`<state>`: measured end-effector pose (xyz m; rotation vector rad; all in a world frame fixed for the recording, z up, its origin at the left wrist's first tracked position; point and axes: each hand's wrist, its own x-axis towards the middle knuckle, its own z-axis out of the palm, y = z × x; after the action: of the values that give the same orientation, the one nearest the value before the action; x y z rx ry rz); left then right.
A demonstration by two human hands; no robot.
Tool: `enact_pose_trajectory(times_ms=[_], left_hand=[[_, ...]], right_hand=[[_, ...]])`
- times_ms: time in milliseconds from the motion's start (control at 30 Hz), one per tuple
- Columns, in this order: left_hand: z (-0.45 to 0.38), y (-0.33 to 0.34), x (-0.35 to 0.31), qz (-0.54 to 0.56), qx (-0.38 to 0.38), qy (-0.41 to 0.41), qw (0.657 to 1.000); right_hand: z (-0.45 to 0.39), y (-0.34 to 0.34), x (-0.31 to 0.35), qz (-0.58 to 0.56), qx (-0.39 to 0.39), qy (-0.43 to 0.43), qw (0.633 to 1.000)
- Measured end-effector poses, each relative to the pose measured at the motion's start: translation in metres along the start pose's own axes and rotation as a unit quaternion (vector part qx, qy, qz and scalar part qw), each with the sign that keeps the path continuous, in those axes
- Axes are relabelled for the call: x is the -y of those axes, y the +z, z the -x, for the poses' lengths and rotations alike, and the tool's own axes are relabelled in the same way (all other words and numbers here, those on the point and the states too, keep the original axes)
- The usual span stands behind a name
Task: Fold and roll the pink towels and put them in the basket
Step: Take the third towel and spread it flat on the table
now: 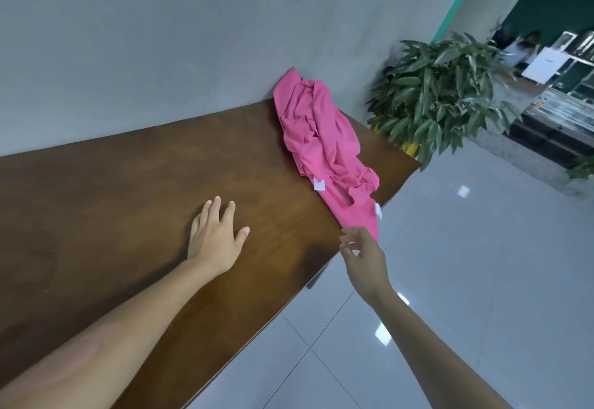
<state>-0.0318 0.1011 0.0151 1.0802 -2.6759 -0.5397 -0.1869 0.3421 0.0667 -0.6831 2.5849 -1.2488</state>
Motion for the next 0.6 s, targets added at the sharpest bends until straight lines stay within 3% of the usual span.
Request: enact_pose_trajectory(times_ms=[200,433,600], left_hand=[[-0.008,0.030,-0.014,-0.064,-0.033,-0.054,0.996],[-0.009,0.037,-0.014,-0.089,-0.064,-0.063,0.992],[-0.009,0.036,-0.014,-0.093,-0.071,-0.068,0.991]], right_hand=[[-0.107,-0.021,-0.021,0.123,-0.005,-0.086,0.989],[-0.209,-0.020,-0.022,0.309,-0.032,-0.153,0.938],[-0.256,-0.025,-0.035,0.382,0.054,-0.137,0.912]])
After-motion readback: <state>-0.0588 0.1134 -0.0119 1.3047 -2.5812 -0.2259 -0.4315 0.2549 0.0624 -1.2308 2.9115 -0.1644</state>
